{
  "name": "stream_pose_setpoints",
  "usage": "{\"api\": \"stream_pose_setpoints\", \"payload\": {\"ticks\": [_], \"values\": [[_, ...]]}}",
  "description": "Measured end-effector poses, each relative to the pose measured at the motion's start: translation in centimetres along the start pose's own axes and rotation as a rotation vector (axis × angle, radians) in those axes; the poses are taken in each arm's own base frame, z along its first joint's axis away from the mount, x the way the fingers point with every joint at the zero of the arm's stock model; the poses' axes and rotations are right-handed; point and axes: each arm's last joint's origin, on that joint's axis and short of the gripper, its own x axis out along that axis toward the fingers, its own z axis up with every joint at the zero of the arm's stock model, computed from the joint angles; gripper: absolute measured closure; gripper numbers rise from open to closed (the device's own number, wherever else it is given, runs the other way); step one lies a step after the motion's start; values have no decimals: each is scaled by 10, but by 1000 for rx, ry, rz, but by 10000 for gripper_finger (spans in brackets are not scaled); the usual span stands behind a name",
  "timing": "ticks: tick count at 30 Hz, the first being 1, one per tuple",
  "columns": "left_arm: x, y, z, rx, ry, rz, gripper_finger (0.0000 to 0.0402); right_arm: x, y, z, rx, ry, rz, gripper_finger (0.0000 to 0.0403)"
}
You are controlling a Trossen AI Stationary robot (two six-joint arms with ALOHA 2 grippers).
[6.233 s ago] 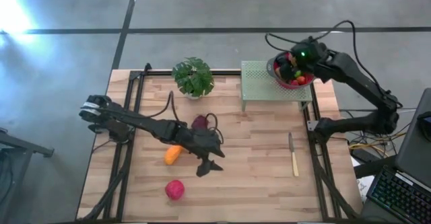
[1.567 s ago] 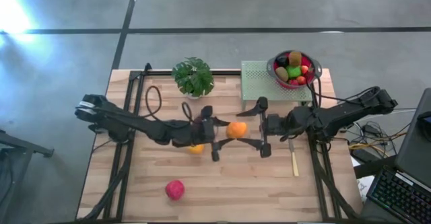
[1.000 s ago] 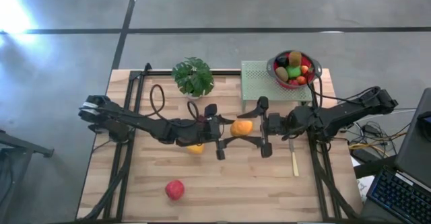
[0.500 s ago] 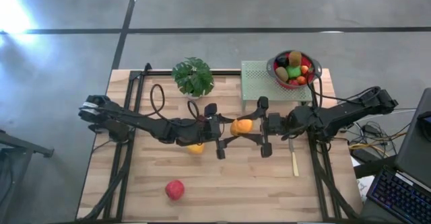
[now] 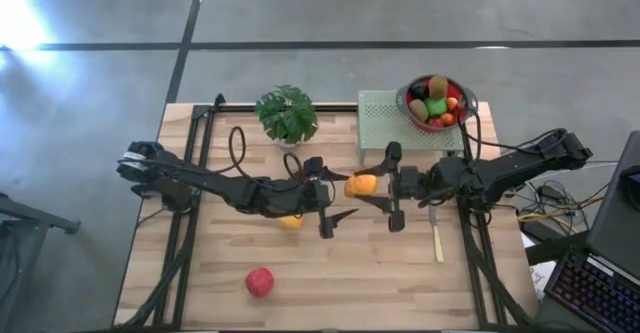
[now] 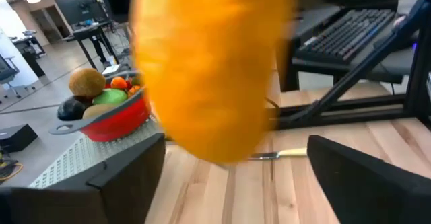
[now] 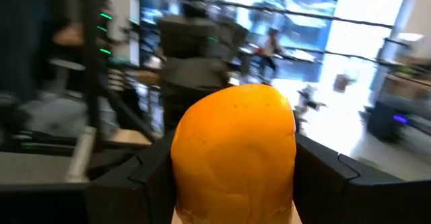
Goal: Pick & Place Fruit
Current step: Put the yellow mango into the red strainer bowl on the shelf
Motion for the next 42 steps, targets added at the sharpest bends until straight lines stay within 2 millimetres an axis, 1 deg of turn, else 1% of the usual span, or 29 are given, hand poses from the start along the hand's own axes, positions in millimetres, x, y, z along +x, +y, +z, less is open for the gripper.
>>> {"api": "stream_pose_setpoints", "payload": {"ticks": [2,4,9,12,17,23,30,35,42], "values": [[0,-1,-2,6,16,-2,22,-4,-4,0,-11,27,-78,183],[0,-1,-3,10,30,-4,15,-11,-9,2,-31,59,-178,179],[-1,-3,-6,-21,58,-14,12,-33,-29,6,-50,131,-434,180],[-1,-2,-7,-47,63,-13,12,-48,-41,8,-46,170,-548,183],[-1,-2,-7,-59,67,-12,12,-72,-59,7,0,224,-624,182],[-1,-2,-7,-73,66,-12,12,-91,-74,8,18,255,-700,182],[-1,-2,-7,-97,66,-11,12,-100,-90,9,48,245,-801,182],[-1,-2,-7,-98,66,-11,12,-97,-103,5,48,270,-892,182],[-1,-2,-7,-98,66,-11,12,-91,-129,-4,56,321,-1047,181]]}}
